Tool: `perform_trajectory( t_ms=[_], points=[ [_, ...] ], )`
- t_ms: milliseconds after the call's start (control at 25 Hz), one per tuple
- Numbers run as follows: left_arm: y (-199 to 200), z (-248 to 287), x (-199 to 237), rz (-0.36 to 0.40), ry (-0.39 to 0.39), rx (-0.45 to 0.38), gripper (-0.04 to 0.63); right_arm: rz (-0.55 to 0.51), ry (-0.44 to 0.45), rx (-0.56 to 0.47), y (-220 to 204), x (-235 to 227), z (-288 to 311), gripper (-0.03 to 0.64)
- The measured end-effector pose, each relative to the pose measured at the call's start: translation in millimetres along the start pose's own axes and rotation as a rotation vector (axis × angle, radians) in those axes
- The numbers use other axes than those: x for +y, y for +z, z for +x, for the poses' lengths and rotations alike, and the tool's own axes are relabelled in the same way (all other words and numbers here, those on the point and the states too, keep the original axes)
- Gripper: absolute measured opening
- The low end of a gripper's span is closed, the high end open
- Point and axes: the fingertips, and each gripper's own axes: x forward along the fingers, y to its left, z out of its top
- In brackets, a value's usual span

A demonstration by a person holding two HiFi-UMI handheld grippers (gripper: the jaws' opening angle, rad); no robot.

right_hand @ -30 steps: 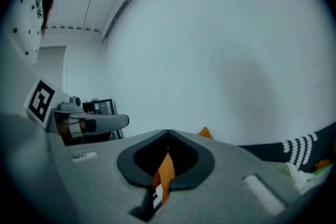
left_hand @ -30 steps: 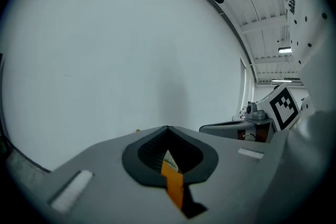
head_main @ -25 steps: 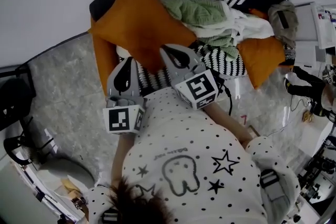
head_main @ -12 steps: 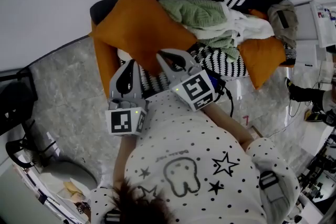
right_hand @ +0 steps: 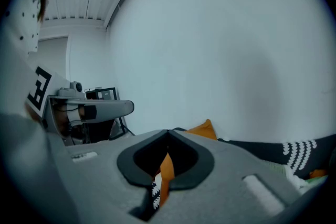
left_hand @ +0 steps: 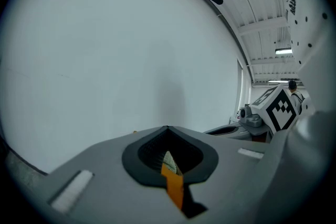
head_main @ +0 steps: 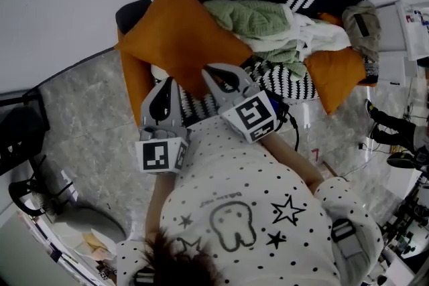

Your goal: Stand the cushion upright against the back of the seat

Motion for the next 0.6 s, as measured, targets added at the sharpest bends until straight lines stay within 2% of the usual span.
perform_trajectory(
  t_ms=[600],
  points=[
    [0.5,-1.2,0.2,-0.001,0.000,-0.004,0.002,0.008,-0.007,-0.008,0.9,-1.9,-0.8,0.000]
  ],
)
